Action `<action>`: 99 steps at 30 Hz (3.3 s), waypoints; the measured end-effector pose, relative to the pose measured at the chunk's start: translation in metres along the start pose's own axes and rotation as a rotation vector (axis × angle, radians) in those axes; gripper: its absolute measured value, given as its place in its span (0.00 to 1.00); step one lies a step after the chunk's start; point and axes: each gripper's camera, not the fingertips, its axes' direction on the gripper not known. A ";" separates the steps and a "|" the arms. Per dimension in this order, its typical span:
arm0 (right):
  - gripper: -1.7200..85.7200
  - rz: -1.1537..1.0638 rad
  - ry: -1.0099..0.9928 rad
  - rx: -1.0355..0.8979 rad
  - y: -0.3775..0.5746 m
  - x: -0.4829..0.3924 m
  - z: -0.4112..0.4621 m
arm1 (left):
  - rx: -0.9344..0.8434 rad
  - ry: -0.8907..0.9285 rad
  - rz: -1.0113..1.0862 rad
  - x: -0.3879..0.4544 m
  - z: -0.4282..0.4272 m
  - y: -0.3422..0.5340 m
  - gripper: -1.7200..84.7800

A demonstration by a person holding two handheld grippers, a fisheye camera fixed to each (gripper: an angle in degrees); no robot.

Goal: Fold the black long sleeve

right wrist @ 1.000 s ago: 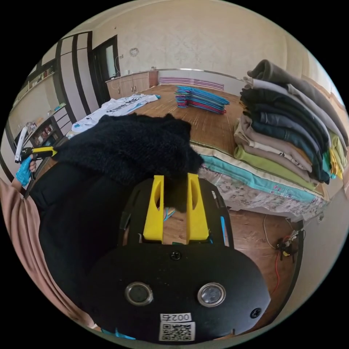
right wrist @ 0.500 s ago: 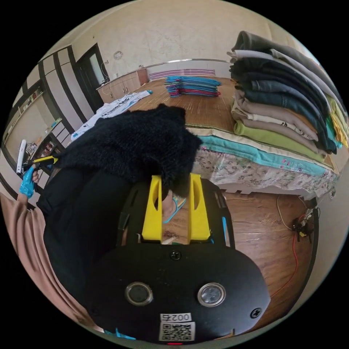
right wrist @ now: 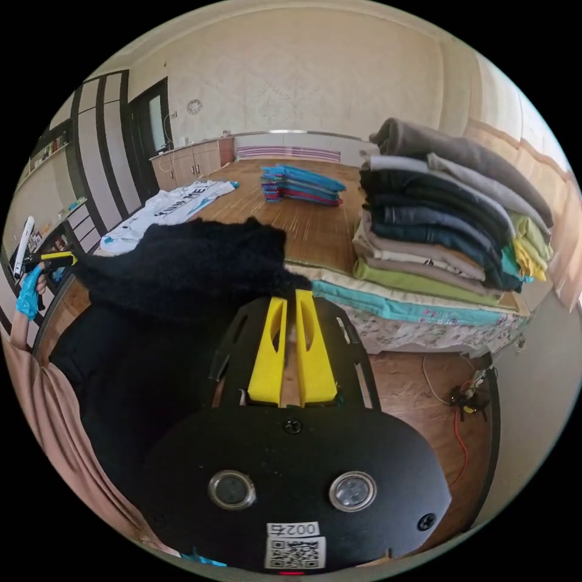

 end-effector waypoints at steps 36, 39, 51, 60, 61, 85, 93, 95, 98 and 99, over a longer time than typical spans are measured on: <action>0.09 0.089 -0.210 -0.244 -0.274 0.107 0.281 | -0.252 0.171 -0.046 -0.123 0.274 -0.312 0.12; 0.11 0.103 -0.237 -0.259 -0.281 0.116 0.282 | -0.261 0.238 -0.073 -0.141 0.281 -0.314 0.13; 0.08 -0.020 -0.277 -0.342 -0.305 0.116 0.272 | -0.244 0.440 -0.119 -0.205 0.295 -0.322 0.06; 0.15 -0.082 -0.186 -0.186 -0.290 0.103 0.280 | -0.159 0.405 -0.017 -0.196 0.304 -0.309 0.06; 0.17 -0.049 -0.201 -0.176 -0.287 0.104 0.288 | -0.155 0.408 -0.002 -0.190 0.308 -0.306 0.08; 0.01 -0.051 0.000 -0.082 -0.271 0.054 0.315 | 0.000 0.254 -0.007 -0.127 0.291 -0.261 0.01; 0.01 0.071 -0.101 -0.115 -0.261 0.053 0.323 | 0.005 0.417 -0.022 -0.125 0.270 -0.250 0.12; 0.01 0.070 -0.104 -0.117 -0.258 0.048 0.323 | -0.037 0.390 -0.017 -0.116 0.275 -0.247 0.10; 0.01 0.056 -0.093 -0.110 -0.252 0.038 0.319 | -0.020 0.409 -0.028 -0.104 0.273 -0.241 0.06; 0.01 0.050 -0.078 -0.097 -0.250 0.034 0.315 | -0.009 0.399 -0.028 -0.102 0.270 -0.239 0.04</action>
